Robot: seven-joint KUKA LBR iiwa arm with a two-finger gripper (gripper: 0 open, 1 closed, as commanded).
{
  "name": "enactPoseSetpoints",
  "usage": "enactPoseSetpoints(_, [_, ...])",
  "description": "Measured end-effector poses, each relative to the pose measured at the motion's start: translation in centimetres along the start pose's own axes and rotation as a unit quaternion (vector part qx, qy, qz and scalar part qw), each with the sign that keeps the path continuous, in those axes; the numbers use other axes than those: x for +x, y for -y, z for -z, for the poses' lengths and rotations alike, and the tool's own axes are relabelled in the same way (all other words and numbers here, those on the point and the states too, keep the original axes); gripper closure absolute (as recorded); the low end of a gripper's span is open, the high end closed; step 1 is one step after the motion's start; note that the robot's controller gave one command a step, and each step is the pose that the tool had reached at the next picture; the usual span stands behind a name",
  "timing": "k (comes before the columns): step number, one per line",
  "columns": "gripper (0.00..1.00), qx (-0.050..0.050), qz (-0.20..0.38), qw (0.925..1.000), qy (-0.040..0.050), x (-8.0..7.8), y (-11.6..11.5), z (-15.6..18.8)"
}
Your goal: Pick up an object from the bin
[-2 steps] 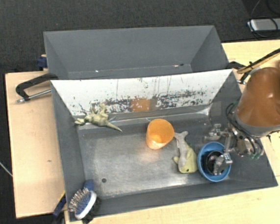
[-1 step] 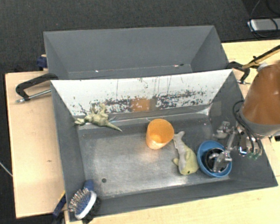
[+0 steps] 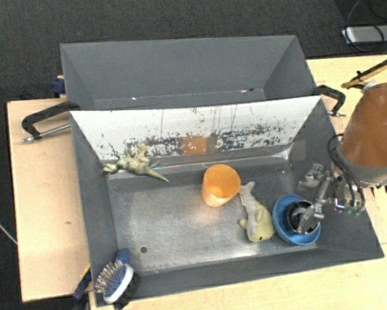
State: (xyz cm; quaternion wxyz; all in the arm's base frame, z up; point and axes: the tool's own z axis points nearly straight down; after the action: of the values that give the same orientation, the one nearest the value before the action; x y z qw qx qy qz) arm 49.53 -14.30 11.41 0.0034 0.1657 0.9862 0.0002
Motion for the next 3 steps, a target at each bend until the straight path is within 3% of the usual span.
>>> enactPoseSetpoints(1, [0.0,0.001,-0.11,0.9939,-0.0037,0.2,-0.53,-3.56])
enactPoseSetpoints(2, [0.0,0.001,-0.109,0.994,-0.0036,0.12,-0.54,-3.33])
enactPoseSetpoints(3, [1.0,0.0,-0.109,0.994,-0.0018,-0.12,-0.58,-2.99])
